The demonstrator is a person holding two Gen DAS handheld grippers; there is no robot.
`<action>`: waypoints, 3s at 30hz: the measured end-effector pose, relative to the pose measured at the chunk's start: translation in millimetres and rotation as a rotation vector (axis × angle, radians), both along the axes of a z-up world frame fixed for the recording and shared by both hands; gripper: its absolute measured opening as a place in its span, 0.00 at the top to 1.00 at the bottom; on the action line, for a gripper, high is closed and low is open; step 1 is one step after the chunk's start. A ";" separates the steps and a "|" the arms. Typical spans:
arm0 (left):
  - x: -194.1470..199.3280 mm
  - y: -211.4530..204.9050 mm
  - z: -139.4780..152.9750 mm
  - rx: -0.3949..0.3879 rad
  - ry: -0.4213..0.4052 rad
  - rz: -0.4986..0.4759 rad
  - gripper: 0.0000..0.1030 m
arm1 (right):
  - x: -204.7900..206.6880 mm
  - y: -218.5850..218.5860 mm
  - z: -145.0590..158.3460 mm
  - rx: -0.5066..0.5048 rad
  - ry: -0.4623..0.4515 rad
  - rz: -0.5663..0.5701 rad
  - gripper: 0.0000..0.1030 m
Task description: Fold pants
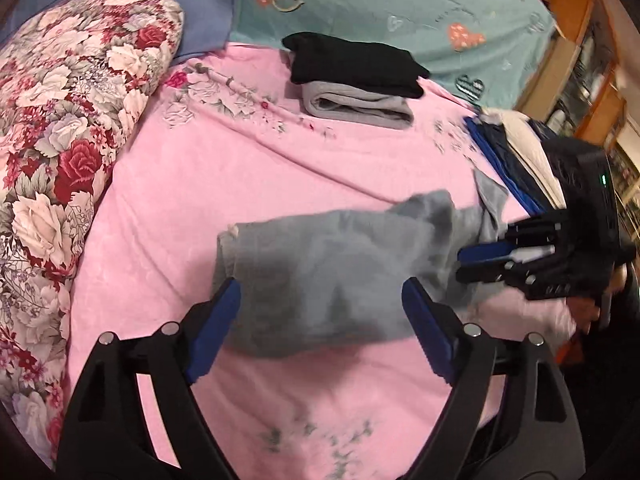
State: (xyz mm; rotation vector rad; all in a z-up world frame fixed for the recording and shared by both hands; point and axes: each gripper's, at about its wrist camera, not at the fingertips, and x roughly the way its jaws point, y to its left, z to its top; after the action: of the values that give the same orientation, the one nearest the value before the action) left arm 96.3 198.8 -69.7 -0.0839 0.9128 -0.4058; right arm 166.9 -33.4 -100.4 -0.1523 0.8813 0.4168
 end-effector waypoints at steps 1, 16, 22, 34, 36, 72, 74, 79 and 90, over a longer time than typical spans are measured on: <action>4.6 -7.8 -3.5 0.008 0.015 0.027 0.20 | 2.6 0.1 0.6 -0.008 -0.021 -0.029 0.77; 13.6 -63.8 -82.9 0.046 0.280 0.108 0.97 | 6.4 -32.0 -8.9 0.042 0.119 -0.178 0.73; 15.8 -55.1 -87.6 -0.009 0.311 0.130 0.97 | 43.3 -203.1 50.5 0.036 0.083 -0.673 0.53; 23.7 -51.9 -88.4 -0.024 0.332 0.118 0.97 | 131.6 -318.2 16.2 0.104 0.357 -0.928 0.63; 24.1 -51.4 -88.1 -0.025 0.331 0.116 0.97 | 132.8 -320.3 11.4 0.092 0.356 -0.957 0.65; 37.5 -73.4 -84.2 0.120 0.345 0.085 0.97 | -169.6 -383.4 -64.8 0.407 0.089 -0.967 0.66; 37.9 -72.5 -84.3 0.119 0.349 0.088 0.97 | -172.8 -386.5 -58.0 0.397 0.061 -0.970 0.66; 38.4 -74.0 -84.2 0.127 0.353 0.100 0.97 | -148.4 -398.4 -54.0 0.354 0.088 -0.883 0.66; 36.1 -82.7 -81.4 0.175 0.350 0.128 0.97 | -128.7 -380.2 -44.4 0.235 0.069 -0.848 0.93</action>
State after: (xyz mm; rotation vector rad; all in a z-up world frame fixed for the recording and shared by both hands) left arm 132.4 116.0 -151.2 -0.0533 1.2766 -0.1929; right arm 38.2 -413.6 -144.9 0.4474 0.8755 -0.2721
